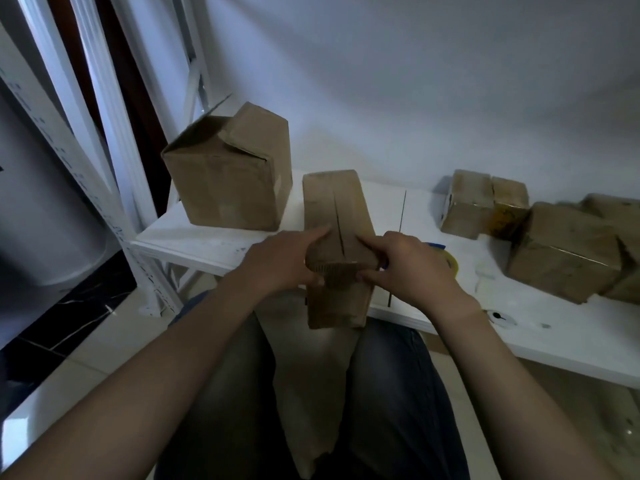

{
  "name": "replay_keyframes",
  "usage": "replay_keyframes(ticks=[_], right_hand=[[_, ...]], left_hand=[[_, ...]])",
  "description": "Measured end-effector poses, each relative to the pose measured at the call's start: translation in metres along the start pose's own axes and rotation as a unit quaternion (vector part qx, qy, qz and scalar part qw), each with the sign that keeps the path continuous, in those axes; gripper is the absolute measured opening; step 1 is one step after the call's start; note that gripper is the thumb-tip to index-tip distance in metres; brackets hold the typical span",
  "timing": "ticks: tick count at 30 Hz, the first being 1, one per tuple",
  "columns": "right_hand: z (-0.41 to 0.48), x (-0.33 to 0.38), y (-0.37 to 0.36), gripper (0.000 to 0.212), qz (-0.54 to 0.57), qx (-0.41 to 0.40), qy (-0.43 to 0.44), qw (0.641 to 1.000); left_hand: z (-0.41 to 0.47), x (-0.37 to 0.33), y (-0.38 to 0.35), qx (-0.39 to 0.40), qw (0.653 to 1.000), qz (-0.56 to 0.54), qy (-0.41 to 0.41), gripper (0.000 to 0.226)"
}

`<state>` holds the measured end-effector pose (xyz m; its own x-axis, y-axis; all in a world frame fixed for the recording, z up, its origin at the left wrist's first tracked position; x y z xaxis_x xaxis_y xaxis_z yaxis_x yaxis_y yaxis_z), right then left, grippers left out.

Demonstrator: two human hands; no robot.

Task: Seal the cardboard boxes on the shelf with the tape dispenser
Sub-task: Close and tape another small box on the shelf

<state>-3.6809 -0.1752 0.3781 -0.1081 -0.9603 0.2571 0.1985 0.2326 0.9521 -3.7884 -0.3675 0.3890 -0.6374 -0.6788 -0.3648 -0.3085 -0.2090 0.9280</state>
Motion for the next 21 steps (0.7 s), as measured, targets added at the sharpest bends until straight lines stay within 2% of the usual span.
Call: replay_keyframes(ticks=[3,8,12,16,21], right_hand=[[0.015,-0.005,-0.01,0.065,-0.029,-0.026,-0.007,0.999],[0.055,-0.01,-0.015,0.057,-0.046,-0.051,-0.03,0.997],[0.089,-0.019,-0.022,0.058,-0.052,-0.052,-0.062,0.995],[0.124,-0.03,-0.026,0.058,-0.037,-0.046,-0.085,0.995],[0.142,-0.062,-0.012,0.087,0.017,0.028,-0.079,0.996]], left_hand=[[0.018,0.003,0.007,-0.036,0.999,0.038,0.0,0.089],[0.061,0.016,0.011,-0.06,0.998,0.035,0.004,0.084],[0.094,0.023,0.012,-0.082,0.992,0.094,-0.003,0.072],[0.121,0.025,0.013,-0.115,0.988,0.101,-0.012,0.064],[0.141,0.023,0.012,-0.137,0.983,0.122,0.002,0.064]])
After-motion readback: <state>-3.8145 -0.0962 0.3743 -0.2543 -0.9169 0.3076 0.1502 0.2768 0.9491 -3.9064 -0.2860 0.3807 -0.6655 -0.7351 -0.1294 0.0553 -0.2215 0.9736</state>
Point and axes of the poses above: each hand's wrist, its own z-axis towards the middle knuckle, its own y-axis out of the back of the hand, x = y × z, the point moved 2 cm from there along z, towards the middle knuckle
